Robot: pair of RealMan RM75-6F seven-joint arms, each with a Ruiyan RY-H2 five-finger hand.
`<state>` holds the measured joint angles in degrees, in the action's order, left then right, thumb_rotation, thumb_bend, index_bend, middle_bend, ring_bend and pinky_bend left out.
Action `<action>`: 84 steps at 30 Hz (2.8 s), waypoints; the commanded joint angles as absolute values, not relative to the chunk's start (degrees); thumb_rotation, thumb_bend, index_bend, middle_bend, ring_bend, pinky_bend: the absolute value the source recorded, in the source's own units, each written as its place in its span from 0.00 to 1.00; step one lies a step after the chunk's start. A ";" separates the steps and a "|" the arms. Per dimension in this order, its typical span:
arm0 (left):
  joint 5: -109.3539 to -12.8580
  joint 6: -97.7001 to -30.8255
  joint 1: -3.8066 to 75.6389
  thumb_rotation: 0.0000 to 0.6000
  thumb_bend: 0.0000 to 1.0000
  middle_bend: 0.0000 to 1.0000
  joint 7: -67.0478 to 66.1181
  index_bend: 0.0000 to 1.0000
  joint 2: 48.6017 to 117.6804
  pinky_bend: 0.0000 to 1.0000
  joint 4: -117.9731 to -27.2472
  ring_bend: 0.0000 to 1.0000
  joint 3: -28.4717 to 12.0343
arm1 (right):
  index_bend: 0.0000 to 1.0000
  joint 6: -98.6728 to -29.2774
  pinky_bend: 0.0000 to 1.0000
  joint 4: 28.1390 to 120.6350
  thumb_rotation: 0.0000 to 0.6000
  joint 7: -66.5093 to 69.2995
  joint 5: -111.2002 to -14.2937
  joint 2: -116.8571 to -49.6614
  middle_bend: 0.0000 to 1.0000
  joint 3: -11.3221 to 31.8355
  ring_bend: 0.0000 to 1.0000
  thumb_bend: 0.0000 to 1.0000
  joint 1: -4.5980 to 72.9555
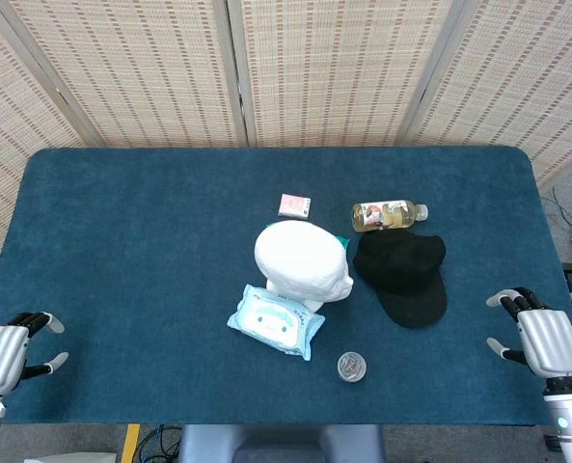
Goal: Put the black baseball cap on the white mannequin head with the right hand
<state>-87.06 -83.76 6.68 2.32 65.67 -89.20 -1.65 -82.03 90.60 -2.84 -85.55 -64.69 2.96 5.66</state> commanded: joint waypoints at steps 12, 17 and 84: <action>-86.96 -83.57 6.56 1.00 0.13 0.50 1.81 0.49 65.58 0.68 -89.62 0.40 -1.37 | 0.39 -82.26 0.51 90.74 1.00 -2.84 -86.06 -64.70 0.36 2.87 0.23 0.00 5.72; -87.39 -83.71 6.45 1.00 0.13 0.50 2.10 0.49 65.34 0.68 -89.90 0.40 -1.11 | 0.39 -83.74 0.51 89.40 1.00 -3.93 -87.55 -65.95 0.44 3.12 0.28 0.00 5.89; -86.09 -82.37 6.16 1.00 0.13 0.51 1.40 0.50 65.25 0.68 -90.14 0.40 -0.81 | 0.45 -80.90 0.59 31.47 1.00 18.49 -96.25 -98.58 0.73 -2.42 0.48 0.00 17.72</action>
<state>-86.13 -82.42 6.13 1.40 65.25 -90.18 -0.80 -80.91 31.73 18.35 -96.27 -98.35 -2.31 17.69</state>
